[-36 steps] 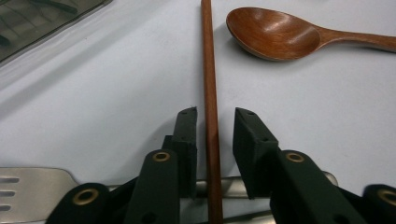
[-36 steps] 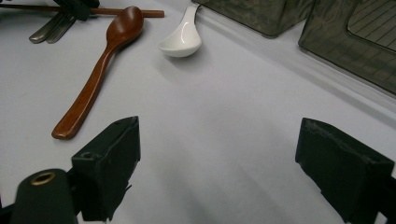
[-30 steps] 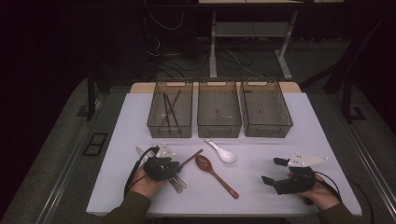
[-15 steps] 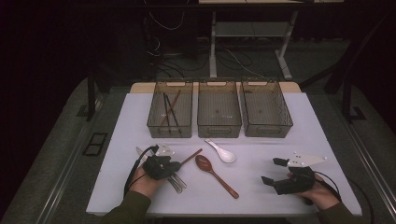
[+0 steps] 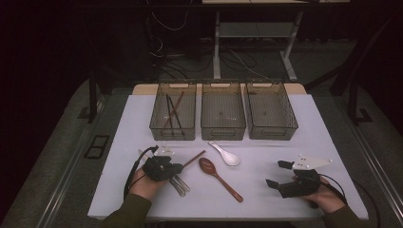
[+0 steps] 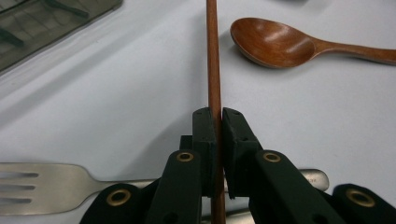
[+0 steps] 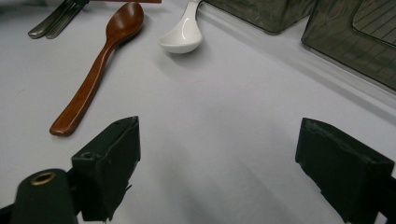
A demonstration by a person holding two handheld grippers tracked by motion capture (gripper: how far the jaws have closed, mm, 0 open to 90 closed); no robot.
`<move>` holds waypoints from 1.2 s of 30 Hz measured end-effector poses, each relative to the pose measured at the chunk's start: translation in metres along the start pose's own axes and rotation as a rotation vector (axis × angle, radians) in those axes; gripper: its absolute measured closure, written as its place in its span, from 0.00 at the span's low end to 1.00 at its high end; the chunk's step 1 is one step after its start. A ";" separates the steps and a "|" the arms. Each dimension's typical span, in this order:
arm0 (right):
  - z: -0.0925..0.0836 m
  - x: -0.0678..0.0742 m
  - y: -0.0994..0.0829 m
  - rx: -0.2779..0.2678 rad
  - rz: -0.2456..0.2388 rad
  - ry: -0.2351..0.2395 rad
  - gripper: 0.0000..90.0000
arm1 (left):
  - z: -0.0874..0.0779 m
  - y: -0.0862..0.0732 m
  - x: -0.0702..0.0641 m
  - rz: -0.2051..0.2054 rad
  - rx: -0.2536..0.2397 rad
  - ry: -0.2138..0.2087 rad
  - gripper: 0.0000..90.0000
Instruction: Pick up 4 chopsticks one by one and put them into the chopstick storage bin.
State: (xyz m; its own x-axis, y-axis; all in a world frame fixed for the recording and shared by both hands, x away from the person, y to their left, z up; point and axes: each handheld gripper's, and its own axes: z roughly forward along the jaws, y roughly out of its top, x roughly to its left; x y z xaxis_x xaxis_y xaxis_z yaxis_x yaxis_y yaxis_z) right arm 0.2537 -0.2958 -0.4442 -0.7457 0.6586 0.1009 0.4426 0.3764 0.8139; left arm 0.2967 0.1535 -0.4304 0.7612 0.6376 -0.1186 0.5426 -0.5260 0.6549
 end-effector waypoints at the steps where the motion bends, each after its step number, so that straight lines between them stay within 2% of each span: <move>1: 0.000 0.000 0.000 0.001 0.001 0.000 0.15 | -0.002 0.000 0.001 -0.007 0.000 -0.003 0.93; 11: 0.000 0.000 0.000 0.004 0.000 0.001 0.15 | -0.014 0.001 0.009 -0.055 -0.018 -0.019 0.93; 23: 0.000 0.000 0.000 0.001 0.000 -0.001 0.15 | -0.029 0.015 0.016 -0.057 -0.053 -0.039 0.93; 32: 0.000 0.000 0.000 -0.001 0.001 -0.002 0.15 | -0.030 0.028 0.021 -0.065 -0.055 -0.046 0.93; 36: -0.001 0.000 0.000 -0.002 0.002 -0.001 0.15 | -0.032 0.036 0.024 -0.075 -0.072 -0.043 0.93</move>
State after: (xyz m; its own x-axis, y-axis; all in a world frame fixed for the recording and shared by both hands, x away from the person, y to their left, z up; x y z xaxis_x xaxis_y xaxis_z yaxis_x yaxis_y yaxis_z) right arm 0.2531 -0.2960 -0.4434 -0.7443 0.6600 0.1023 0.4431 0.3733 0.8150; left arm 0.3235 0.1682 -0.3857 0.7345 0.6483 -0.2005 0.5731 -0.4344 0.6949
